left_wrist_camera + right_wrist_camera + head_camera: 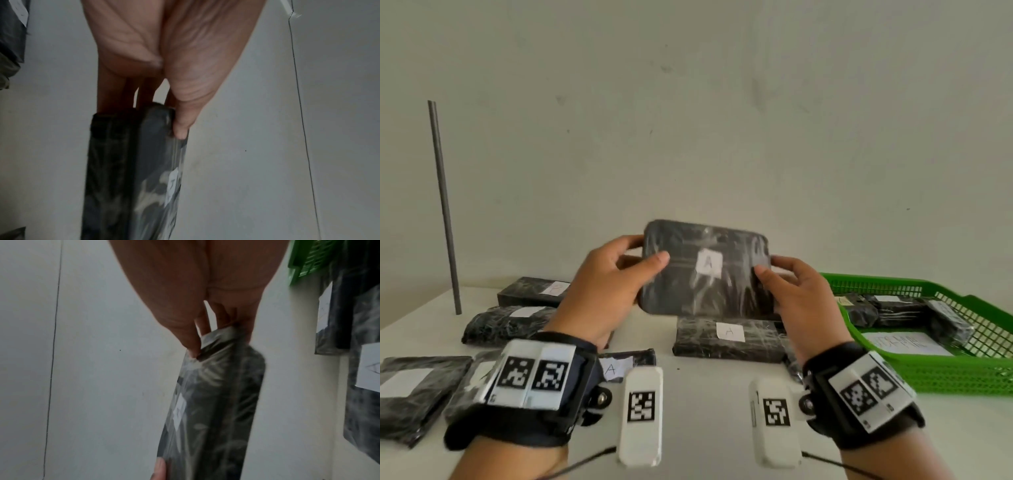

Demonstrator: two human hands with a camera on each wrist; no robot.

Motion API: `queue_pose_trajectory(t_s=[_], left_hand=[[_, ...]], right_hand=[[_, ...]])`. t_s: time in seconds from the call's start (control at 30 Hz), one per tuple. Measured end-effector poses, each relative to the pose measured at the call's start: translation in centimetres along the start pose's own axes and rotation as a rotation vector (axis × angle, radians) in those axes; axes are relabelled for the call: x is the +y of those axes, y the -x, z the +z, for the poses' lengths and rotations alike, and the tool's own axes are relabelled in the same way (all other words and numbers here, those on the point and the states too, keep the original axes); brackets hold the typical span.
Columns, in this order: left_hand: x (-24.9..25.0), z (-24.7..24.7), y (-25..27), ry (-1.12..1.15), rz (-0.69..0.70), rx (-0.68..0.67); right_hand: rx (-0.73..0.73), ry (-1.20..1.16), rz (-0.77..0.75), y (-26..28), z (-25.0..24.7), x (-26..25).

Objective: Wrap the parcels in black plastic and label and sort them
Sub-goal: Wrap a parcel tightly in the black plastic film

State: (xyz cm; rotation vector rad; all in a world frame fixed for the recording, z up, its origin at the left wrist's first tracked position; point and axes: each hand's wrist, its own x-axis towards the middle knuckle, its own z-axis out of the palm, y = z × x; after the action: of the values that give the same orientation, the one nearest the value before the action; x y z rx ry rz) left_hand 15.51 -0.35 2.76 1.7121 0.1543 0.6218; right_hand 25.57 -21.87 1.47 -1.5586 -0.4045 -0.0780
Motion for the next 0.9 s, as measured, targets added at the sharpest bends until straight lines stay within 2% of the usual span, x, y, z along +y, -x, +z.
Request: queue_pose_trajectory(t_s=[0.1,0.17,0.33,0.47,0.6,0.7,0.8,0.9], left_hand=[[0.1,0.4,-3.0,-0.003,-0.027,0.177],[-0.4,0.7,-5.5,-0.048,-0.061,0.233],[-2.7,1.9,-10.8,-0.142,-0.208,0.112],[-6.0,1.0,-13.6,-0.232,-0.322,0.088],[-9.1,0.7,-15.5,-0.321,-0.373,0.091],[-11.5,0.9,-16.5,-0.417,-0.413,0.088],[-12.5,1.4,-16.7,-0.609,-0.411,0.05],[-12.1,2.7,-16.0,-0.761,-0.432,-0.058]], right_hand=[[-0.028,0.085,-0.033,-2.8,0.6,0.1],[-0.053,0.208,-0.032,-5.3,1.2,0.7],[-0.14,0.511,0.042,-10.7,2.3,4.4],[-0.233,0.821,0.108,-12.9,2.6,6.4],[-0.439,1.08,0.138,-12.0,3.1,6.3],[-0.599,1.239,0.089,-10.3,3.8,6.4],[-0.686,1.384,0.018,-8.7,4.5,6.9],[-0.711,1.429,0.028,-7.9,4.8,7.1]])
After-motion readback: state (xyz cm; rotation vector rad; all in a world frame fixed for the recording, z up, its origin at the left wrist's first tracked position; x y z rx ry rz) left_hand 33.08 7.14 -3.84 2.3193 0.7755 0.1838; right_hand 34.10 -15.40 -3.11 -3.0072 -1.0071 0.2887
